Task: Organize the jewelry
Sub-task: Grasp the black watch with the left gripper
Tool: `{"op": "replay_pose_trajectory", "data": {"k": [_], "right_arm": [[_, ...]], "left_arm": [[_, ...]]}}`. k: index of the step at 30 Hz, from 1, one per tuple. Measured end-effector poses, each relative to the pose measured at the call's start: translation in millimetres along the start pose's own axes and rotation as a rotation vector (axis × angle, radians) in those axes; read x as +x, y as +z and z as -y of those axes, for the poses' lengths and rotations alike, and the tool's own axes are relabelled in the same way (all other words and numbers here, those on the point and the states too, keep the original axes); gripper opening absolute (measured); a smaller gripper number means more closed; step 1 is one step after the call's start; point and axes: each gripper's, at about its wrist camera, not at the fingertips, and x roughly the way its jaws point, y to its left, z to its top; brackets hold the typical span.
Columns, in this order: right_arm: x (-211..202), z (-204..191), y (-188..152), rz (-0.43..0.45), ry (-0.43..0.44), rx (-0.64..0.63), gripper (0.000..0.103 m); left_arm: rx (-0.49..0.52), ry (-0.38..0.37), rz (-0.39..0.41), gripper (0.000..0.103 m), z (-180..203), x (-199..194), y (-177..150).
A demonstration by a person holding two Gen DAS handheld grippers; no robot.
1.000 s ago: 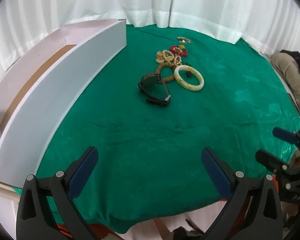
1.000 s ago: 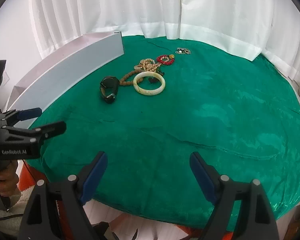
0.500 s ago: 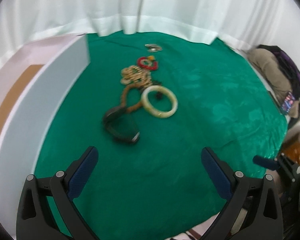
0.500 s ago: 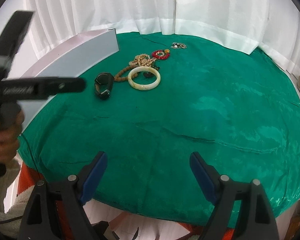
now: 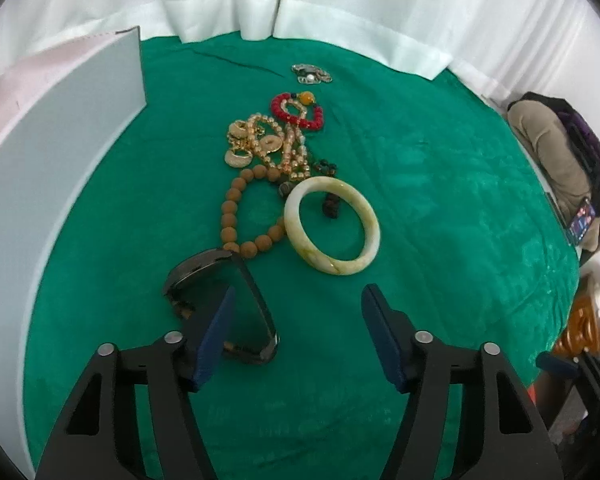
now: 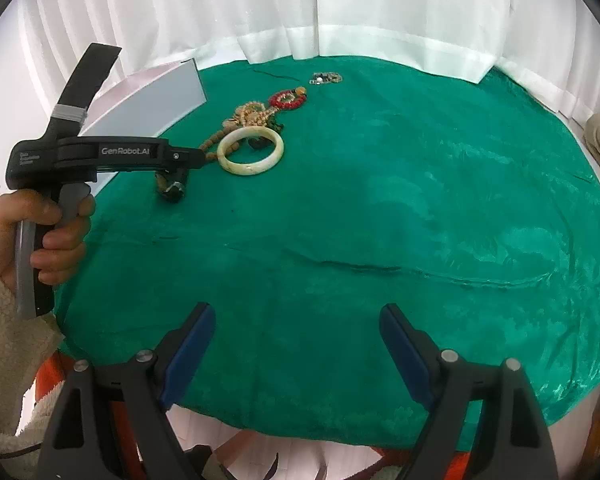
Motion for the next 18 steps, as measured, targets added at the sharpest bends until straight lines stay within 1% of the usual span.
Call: {"op": "replay_pose_trajectory", "data": {"k": [4, 5, 7, 9, 10, 11, 12, 15, 16, 18], "right_arm": [[3.3, 0.5, 1.7, -0.004, 0.004, 0.001, 0.086], [3.2, 0.4, 2.4, -0.003, 0.005, 0.000, 0.086], [2.4, 0.7, 4.6, 0.002, 0.007, -0.001, 0.086], [0.7, 3.2, 8.8, 0.014, 0.006, 0.002, 0.086], [-0.2, 5.1, 10.9, 0.021, 0.003, 0.005, 0.086], [-0.9, 7.4, 14.2, 0.029, 0.000, 0.012, 0.086], [-1.2, 9.5, 17.9, 0.035, -0.003, 0.017, 0.086], [-0.4, 15.4, 30.6, 0.046, 0.005, 0.023, 0.086], [1.3, 16.3, 34.3, 0.045, 0.027, 0.023, 0.086], [8.3, 17.9, 46.3, 0.036, 0.126, 0.029, 0.086]], "left_arm": [[-0.006, 0.036, -0.032, 0.060, -2.1, 17.2, 1.1], [-0.012, 0.040, -0.040, 0.057, -3.4, 20.4, 0.7], [-0.028, 0.038, -0.057, 0.047, -6.4, 27.0, -0.2], [-0.030, 0.055, -0.045, 0.031, -7.9, 27.7, -0.8], [-0.031, 0.064, -0.047, 0.026, -8.9, 28.2, -0.2], [-0.034, 0.074, -0.046, 0.014, -10.3, 27.9, -0.1], [-0.040, 0.080, -0.047, 0.009, -12.5, 27.3, 0.1], [-0.084, 0.059, -0.050, 0.003, -22.4, 24.6, -1.0], [-0.094, 0.059, -0.046, 0.003, -26.1, 20.6, -3.1], [-0.098, 0.065, -0.034, 0.003, -29.1, 13.9, -5.7]]}}
